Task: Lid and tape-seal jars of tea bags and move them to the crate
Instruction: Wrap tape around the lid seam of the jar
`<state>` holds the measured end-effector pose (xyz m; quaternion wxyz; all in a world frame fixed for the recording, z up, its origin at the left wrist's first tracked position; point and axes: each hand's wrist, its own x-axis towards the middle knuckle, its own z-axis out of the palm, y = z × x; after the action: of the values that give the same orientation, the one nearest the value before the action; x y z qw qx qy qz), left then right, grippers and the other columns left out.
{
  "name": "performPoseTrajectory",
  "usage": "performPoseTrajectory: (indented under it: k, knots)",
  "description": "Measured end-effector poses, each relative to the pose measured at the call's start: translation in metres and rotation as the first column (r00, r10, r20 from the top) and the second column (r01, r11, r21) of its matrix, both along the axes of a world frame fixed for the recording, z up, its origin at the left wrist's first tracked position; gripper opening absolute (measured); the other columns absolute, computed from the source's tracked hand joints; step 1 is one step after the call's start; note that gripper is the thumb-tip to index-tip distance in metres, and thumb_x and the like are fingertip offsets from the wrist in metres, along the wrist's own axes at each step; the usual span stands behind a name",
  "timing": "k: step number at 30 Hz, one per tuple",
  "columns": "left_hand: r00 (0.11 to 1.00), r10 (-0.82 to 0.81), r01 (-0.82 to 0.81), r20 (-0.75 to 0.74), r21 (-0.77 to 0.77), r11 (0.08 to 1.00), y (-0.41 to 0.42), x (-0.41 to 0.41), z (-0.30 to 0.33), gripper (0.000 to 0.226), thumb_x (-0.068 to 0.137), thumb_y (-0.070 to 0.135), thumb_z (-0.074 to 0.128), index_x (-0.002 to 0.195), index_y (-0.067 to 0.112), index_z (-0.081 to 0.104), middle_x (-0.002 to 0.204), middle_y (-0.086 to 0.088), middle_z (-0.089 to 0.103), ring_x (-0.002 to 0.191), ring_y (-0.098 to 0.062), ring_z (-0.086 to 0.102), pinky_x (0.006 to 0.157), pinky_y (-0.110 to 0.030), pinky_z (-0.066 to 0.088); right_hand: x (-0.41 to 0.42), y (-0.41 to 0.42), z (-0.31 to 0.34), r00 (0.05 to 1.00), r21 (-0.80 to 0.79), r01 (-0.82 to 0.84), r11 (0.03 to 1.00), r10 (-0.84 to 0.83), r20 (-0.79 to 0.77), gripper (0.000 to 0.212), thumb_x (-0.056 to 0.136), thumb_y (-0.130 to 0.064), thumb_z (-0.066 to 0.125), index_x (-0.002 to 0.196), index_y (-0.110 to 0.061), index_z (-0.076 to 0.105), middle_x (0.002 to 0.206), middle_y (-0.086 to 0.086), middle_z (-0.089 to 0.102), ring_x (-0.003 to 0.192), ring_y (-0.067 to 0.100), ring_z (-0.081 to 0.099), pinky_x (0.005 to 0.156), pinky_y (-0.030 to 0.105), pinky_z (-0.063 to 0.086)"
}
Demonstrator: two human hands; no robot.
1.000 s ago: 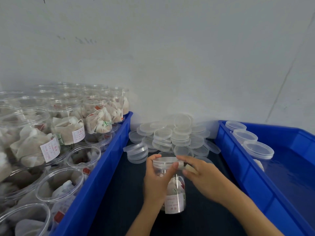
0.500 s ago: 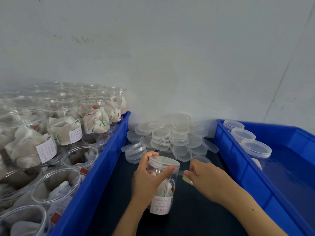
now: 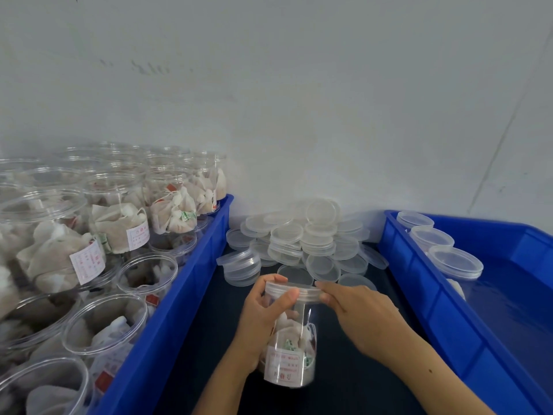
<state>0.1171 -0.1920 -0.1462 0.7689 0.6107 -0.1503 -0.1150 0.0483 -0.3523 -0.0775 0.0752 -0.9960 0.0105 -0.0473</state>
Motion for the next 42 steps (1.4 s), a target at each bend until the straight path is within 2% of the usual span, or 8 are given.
performPoseTrajectory:
  k: [9,15,18,20,25,30,38,42]
  knots:
    - [0.996,0.042,-0.043,-0.073,-0.016,0.999,-0.001,-0.002,-0.006,0.059,0.066,0.036,0.072,0.117,0.019,0.047,0.089,0.002,0.076,0.077,-0.015,0.074,0.058,-0.021,0.055,0.005,-0.002,-0.011,1.0,0.122,-0.027,0.992,0.025,0.018,0.042,0.105,-0.043,0.025,0.147,-0.045,0.026,0.063,-0.012,0.041,0.056,0.002,0.042,0.059,0.024,0.038]
    - [0.998,0.043,-0.049,0.045,0.144,0.988,0.004,-0.005,-0.005,0.058,0.072,0.061,0.055,0.118,0.026,0.055,0.124,-0.003,0.061,0.094,-0.009,0.069,0.067,-0.016,0.053,0.002,0.006,-0.007,1.0,0.275,0.007,0.961,-0.014,0.023,0.039,0.104,-0.041,0.031,0.143,-0.046,0.036,0.069,-0.013,0.051,0.066,0.003,0.052,0.071,0.026,0.047]
    - [0.976,0.128,-0.173,0.178,0.267,0.948,-0.003,-0.014,0.001,0.076,0.08,0.068,0.033,0.15,0.042,0.022,0.142,0.019,0.034,0.099,0.017,0.055,0.07,-0.001,0.045,-0.003,0.012,-0.005,0.998,0.264,0.039,0.964,-0.05,0.035,0.038,0.104,-0.04,0.032,0.142,-0.042,0.038,0.081,-0.011,0.061,0.075,0.006,0.059,0.078,0.029,0.05]
    - [0.944,0.21,-0.288,0.254,0.327,0.9,-0.01,-0.02,0.001,0.082,0.078,0.075,0.023,0.153,0.045,0.006,0.143,0.012,0.043,0.11,0.004,0.058,0.088,-0.015,0.049,-0.004,0.019,-0.004,0.996,0.263,0.073,0.962,-0.082,0.023,0.038,0.104,-0.037,0.033,0.142,-0.04,0.038,0.093,-0.006,0.066,0.082,0.011,0.062,0.081,0.032,0.052]
    - [0.902,0.32,-0.415,0.289,0.383,0.825,-0.015,-0.023,0.005,0.102,0.054,0.085,0.054,0.141,0.036,0.033,0.116,0.01,0.061,0.103,-0.012,0.061,0.087,-0.039,0.054,0.0,0.029,-0.01,0.993,0.249,0.092,0.964,-0.109,0.055,0.043,0.104,-0.027,0.032,0.146,-0.036,0.031,0.098,-0.001,0.068,0.089,0.018,0.065,0.083,0.037,0.053]
    - [0.912,0.336,-0.406,0.237,0.383,0.83,-0.011,-0.019,0.007,0.099,0.044,0.085,0.057,0.129,0.037,0.04,0.105,0.014,0.064,0.093,-0.004,0.063,0.079,-0.027,0.052,0.002,0.028,-0.012,0.998,0.334,0.051,0.941,-0.039,-0.042,0.057,0.102,-0.016,0.035,0.153,-0.028,0.015,0.106,0.0,0.065,0.096,0.018,0.064,0.087,0.036,0.052]
    - [0.922,0.342,-0.384,0.182,0.309,0.87,-0.004,-0.017,0.006,0.098,0.039,0.079,0.065,0.125,0.033,0.049,0.106,0.01,0.065,0.095,-0.011,0.066,0.085,-0.041,0.057,-0.006,0.007,0.016,0.981,0.224,0.026,0.974,0.019,-0.195,0.042,0.104,-0.042,0.029,0.144,-0.029,0.038,0.139,-0.002,0.053,0.126,0.02,0.05,0.103,0.037,0.037]
    - [0.916,0.344,-0.394,0.206,0.293,0.871,-0.003,-0.019,0.005,0.093,0.038,0.079,0.066,0.12,0.036,0.05,0.105,0.014,0.064,0.095,-0.007,0.064,0.086,-0.039,0.056,-0.001,0.0,0.019,0.955,0.225,0.072,0.972,-0.002,-0.296,0.038,0.104,-0.041,0.03,0.123,-0.019,0.055,0.118,0.001,0.061,0.11,0.02,0.057,0.099,0.039,0.043]
